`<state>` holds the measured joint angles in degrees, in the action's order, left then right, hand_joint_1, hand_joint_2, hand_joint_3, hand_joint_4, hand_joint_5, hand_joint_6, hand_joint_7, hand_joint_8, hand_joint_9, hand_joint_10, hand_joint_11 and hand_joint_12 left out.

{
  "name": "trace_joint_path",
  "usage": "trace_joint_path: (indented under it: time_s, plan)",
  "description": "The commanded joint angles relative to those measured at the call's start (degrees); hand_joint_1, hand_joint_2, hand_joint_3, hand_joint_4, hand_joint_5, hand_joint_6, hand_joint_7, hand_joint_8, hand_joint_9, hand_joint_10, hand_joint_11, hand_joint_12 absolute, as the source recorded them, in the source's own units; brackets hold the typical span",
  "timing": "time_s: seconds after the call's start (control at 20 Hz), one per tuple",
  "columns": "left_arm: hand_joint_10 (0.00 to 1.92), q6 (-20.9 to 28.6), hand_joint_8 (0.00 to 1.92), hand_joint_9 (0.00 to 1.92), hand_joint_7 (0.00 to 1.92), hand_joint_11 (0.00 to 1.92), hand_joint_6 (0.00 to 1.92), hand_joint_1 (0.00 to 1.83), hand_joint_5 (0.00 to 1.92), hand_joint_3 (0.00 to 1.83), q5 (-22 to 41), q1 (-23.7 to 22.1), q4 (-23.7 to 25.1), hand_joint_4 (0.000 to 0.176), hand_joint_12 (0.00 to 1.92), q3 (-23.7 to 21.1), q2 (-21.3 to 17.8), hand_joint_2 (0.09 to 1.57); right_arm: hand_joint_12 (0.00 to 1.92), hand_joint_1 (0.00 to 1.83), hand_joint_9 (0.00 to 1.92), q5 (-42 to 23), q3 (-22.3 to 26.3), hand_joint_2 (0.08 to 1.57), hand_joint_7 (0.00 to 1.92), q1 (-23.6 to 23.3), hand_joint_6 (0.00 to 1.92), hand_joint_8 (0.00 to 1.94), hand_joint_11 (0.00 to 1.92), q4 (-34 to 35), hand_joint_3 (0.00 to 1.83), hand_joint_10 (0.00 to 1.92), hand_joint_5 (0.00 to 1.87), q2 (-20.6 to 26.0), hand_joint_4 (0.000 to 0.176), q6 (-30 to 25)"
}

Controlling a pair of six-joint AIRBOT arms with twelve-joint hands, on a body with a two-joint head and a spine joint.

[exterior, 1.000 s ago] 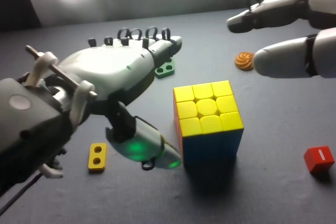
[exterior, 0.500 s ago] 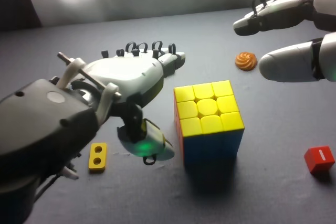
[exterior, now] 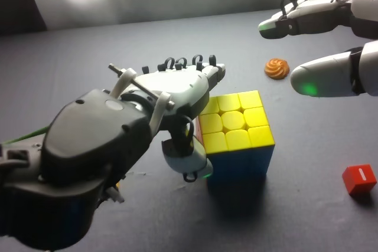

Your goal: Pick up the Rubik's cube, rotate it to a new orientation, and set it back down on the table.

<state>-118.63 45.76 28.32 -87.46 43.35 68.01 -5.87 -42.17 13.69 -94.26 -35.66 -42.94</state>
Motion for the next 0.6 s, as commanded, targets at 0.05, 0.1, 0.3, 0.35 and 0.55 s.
trace_joint_path:
  time_s: [0.05,0.1,0.3,0.35,0.55]
  plan:
    - [0.00,-0.2,0.00,0.00,0.00,0.00,0.00,1.29,0.02,0.01,1.4,-0.8,3.3,0.000,0.00,1.2,1.0,0.89,0.70,0.00,0.25,-0.2,0.1,1.23,0.29,-1.0,0.01,0.01,0.00,0.9,0.00,0.01,0.30,0.1,0.000,0.0]
    - [0.00,-0.4,0.00,0.00,0.00,0.00,0.01,1.30,0.04,0.01,1.4,-0.8,3.2,0.000,0.00,1.7,1.4,0.90,0.71,0.00,0.25,-0.3,0.1,1.23,0.29,-1.1,0.01,0.01,0.00,0.9,0.00,0.01,0.30,0.1,0.000,0.0]
    - [0.00,-0.7,0.00,0.00,0.00,0.00,0.01,1.30,0.05,0.01,1.4,-0.8,2.2,0.000,0.00,3.3,3.3,0.89,0.73,0.00,0.27,-0.5,0.1,1.24,0.30,-1.4,0.00,0.00,0.00,0.9,0.00,0.00,0.29,0.1,0.000,0.0]
    - [0.00,-0.8,0.00,0.00,0.00,0.00,0.01,1.31,0.06,0.00,1.4,-0.7,2.1,0.000,0.00,3.7,3.8,0.88,0.73,0.00,0.26,-0.5,0.1,1.24,0.29,-1.4,0.00,0.00,0.00,0.9,0.00,0.00,0.29,0.1,0.000,0.0]
    - [0.00,-0.9,0.00,0.00,0.00,0.00,0.01,1.27,0.04,0.01,1.4,-0.6,0.5,0.000,0.00,4.4,5.1,0.90,0.70,0.00,0.25,-0.5,0.1,1.25,0.28,-1.4,0.00,0.00,0.00,0.9,0.00,0.00,0.27,0.1,0.000,0.0]
